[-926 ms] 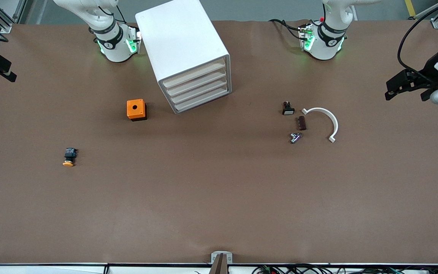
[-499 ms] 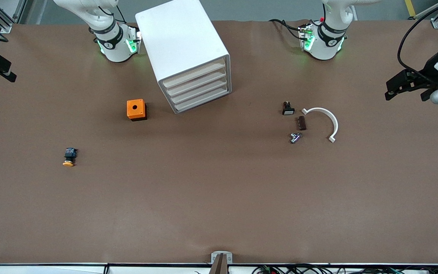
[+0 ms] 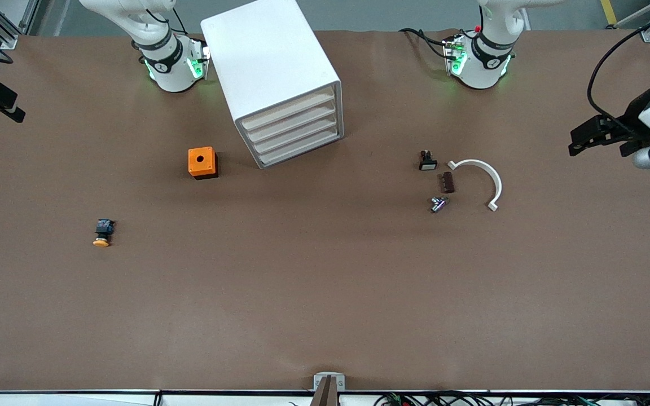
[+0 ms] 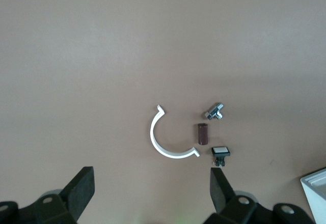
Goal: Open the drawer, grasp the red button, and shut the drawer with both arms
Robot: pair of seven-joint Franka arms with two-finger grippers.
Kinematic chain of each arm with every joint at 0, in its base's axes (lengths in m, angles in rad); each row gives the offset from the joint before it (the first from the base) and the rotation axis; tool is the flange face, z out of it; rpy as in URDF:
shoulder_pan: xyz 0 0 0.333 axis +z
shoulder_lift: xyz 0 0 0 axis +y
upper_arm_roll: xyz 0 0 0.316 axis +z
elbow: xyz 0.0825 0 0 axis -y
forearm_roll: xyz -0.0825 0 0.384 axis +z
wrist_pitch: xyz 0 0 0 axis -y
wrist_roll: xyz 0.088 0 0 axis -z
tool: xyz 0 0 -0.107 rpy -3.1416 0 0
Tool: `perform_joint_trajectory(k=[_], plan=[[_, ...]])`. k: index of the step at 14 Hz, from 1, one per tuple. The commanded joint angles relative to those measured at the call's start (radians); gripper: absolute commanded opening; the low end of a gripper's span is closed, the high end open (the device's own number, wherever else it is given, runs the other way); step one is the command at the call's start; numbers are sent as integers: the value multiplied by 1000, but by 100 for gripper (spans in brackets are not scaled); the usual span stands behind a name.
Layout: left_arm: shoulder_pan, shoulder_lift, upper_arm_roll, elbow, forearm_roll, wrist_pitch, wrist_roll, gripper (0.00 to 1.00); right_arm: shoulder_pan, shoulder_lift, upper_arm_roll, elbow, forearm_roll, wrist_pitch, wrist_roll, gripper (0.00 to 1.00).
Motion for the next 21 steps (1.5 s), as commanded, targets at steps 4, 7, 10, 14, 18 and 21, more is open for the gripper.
perform_joint_trajectory(k=[4,7,10,14,18,21], plan=[[-35,94,-24,14,-9,-24,-6,100,6,-13,9,-4,15,0,17,100],[-88,156,-29,16,-102,-24,-129,100,2,-15,1,-9,16,-9,6,100],[-202,229,-27,25,-126,-21,-297,100,5,-13,4,-7,15,0,7,100],[-351,307,-27,33,-124,-18,-539,100,-1,-13,0,-7,15,2,4,100],[-464,438,-27,129,-142,-18,-775,100,-3,-13,0,-6,15,5,0,100],[-500,539,-27,188,-237,-15,-962,100,0,-13,0,-6,15,8,0,100]])
